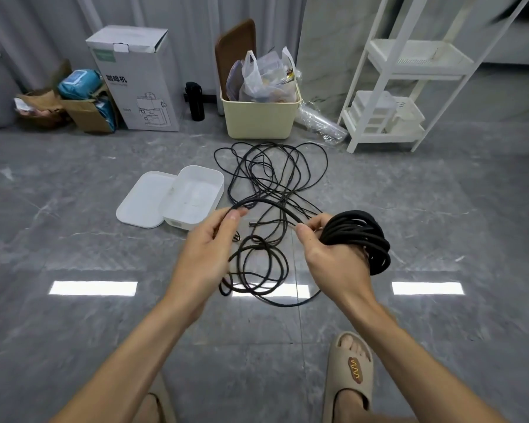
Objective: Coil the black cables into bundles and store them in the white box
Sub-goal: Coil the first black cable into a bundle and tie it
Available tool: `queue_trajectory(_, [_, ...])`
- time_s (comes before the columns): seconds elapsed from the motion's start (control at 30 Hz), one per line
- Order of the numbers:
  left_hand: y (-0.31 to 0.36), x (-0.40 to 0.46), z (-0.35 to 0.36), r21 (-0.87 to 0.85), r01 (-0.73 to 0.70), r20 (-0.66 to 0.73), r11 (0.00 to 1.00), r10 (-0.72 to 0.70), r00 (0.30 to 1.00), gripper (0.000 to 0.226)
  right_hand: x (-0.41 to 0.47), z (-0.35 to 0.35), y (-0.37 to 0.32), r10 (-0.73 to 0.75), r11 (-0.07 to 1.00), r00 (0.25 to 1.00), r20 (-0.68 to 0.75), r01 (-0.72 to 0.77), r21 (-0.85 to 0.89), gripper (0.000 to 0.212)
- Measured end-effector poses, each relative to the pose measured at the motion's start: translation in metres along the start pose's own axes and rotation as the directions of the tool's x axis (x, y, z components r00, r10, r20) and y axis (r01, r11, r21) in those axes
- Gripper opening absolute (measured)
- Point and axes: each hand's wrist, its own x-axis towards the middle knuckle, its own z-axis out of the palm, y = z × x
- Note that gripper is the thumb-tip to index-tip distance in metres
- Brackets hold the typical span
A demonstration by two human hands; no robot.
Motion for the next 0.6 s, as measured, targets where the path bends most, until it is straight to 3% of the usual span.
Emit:
queue_trajectory(0.13, [-0.006, 0.015, -0.029, 0.346, -0.223, -0.027, 0.911, 0.247, 0.969, 0.017, 0.009, -0.012, -0.002, 0.131, 0.982, 0.985, 0.110, -0.145, 0.124, 0.024])
queue_trajectory(0.23, [-0.013, 0.023, -0.040, 0.572, -0.317, 0.011, 0.757, 0.380, 0.925, 0.037, 0.013, -0.021, -0.005, 0.202, 0.918, 0.951, 0.236, -0.268, 0.294, 0.020])
queue_trajectory(0.3, [-0.019, 0.027, -0.041, 0.657, -0.281, 0.010, 0.700, 0.363, 0.932, 0.048, 0.010, -0.024, -0.008, 0.212, 0.871, 0.914, 0.346, -0.338, 0.358, 0.017])
queue_trajectory(0.47, [-0.035, 0.030, -0.033, 0.755, -0.177, -0.063, 0.631, 0.339, 0.939, 0.054, -0.006, -0.016, -0.016, 0.227, 0.810, 0.745, 0.628, -0.502, 0.303, 0.022])
queue_trajectory(0.6, [-0.043, 0.029, -0.030, 0.789, -0.307, 0.003, 0.533, 0.496, 0.868, 0.044, -0.021, -0.005, -0.025, 0.149, 0.707, 0.608, 0.780, -0.617, 0.346, 0.014])
